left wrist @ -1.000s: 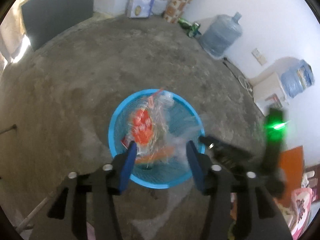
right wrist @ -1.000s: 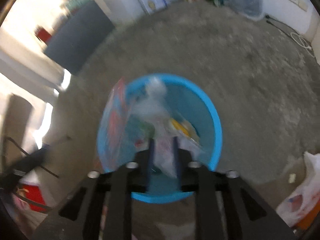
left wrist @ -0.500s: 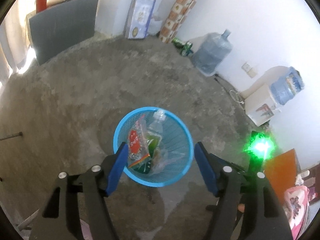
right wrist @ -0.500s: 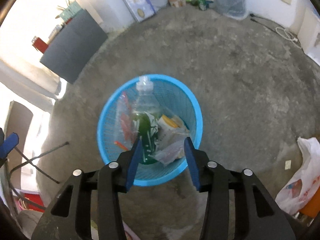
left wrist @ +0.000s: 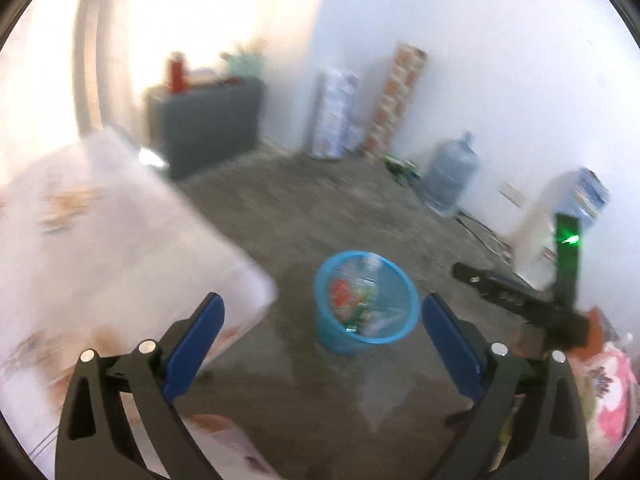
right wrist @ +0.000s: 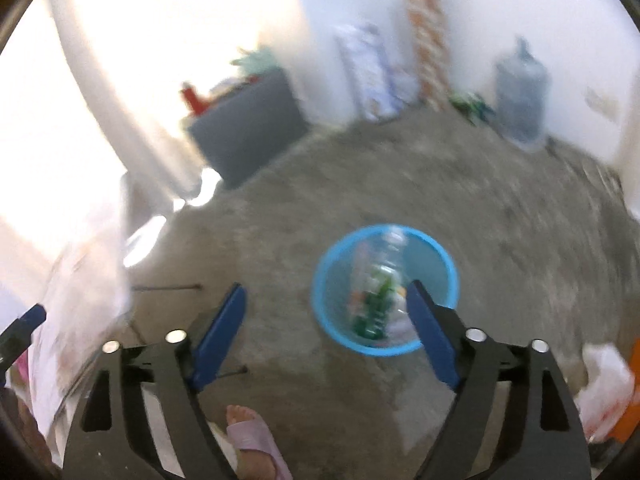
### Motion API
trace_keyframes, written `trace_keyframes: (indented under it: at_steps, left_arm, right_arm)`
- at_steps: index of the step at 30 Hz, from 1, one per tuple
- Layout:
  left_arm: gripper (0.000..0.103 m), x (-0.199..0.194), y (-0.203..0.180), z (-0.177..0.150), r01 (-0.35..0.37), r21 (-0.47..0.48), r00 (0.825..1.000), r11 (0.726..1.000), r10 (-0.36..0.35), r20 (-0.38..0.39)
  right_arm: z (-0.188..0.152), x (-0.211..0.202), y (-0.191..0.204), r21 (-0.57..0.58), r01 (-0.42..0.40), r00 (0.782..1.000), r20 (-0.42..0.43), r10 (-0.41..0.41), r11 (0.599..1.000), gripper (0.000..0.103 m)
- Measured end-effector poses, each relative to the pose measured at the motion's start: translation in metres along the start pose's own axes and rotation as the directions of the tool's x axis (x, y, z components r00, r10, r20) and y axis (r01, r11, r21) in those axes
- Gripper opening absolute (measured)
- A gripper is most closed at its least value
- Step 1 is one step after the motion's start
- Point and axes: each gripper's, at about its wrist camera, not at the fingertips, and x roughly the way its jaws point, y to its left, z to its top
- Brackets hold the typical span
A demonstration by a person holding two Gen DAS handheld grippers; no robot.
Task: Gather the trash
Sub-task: 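Move both tools back from the wastebasket toward the table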
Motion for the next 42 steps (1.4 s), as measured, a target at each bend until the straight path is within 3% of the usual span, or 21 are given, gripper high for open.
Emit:
trace_keyframes:
  at_steps: [5, 7, 14, 20, 24, 27, 32, 35, 42]
  left_arm:
    - [0.097, -0.055, 0.023, -0.032, -0.179, -0.021, 0.981, 0.984, 0.180, 0.071]
    - [0.097, -0.069, 0.030, -0.044, -0.252, -0.031, 0.964, 0.967, 0.254, 0.078]
    - [0.097, -0.102, 0.060, -0.073, -0.399, -0.111, 0.905, 0.910, 0.411, 0.113]
    - [0.097, -0.113, 0.075, -0.093, -0.541, -0.166, 0.822, 0.824, 0.560, 0.103]
    - [0.097, -0.110, 0.085, -0.095, -0.620, -0.185, 0.770, 0.762, 0.636, 0.041]
    - [0.097, -0.103, 0.096, -0.095, -0.637, -0.177, 0.766, 0.750, 0.642, -0.036]
    - [0.097, -0.097, 0.106, -0.098, -0.632, -0.226, 0.771, 0.742, 0.632, -0.083]
    - [0.097, -0.095, 0.109, -0.101, -0.614, -0.270, 0.785, 0.741, 0.609, -0.113]
    - [0.097, -0.092, 0.104, -0.101, -0.623, -0.260, 0.780, 0.738, 0.610, -0.139]
  right_arm:
    - [-0.020, -0.029, 0.092, -0.171, -0.053, 0.997, 0.053, 0.063, 0.984, 0.095]
    - [-0.030, -0.036, 0.114, -0.229, -0.039, 0.997, 0.053, 0.052, 0.973, 0.095]
    - [-0.063, -0.056, 0.166, -0.354, 0.043, 0.997, 0.075, -0.017, 0.934, 0.095]
    - [-0.086, -0.072, 0.185, -0.362, 0.157, 0.981, 0.167, -0.102, 0.919, 0.095]
    - [-0.098, -0.076, 0.196, -0.325, 0.196, 0.975, 0.163, -0.149, 0.925, 0.095]
    - [-0.104, -0.069, 0.200, -0.302, 0.254, 0.965, 0.142, -0.220, 0.919, 0.095]
    - [-0.100, -0.058, 0.193, -0.257, 0.325, 0.945, 0.112, -0.306, 0.910, 0.095]
    - [-0.099, -0.057, 0.188, -0.244, 0.349, 0.937, 0.118, -0.330, 0.905, 0.095]
    - [-0.103, -0.064, 0.181, -0.228, 0.376, 0.925, 0.140, -0.352, 0.898, 0.095]
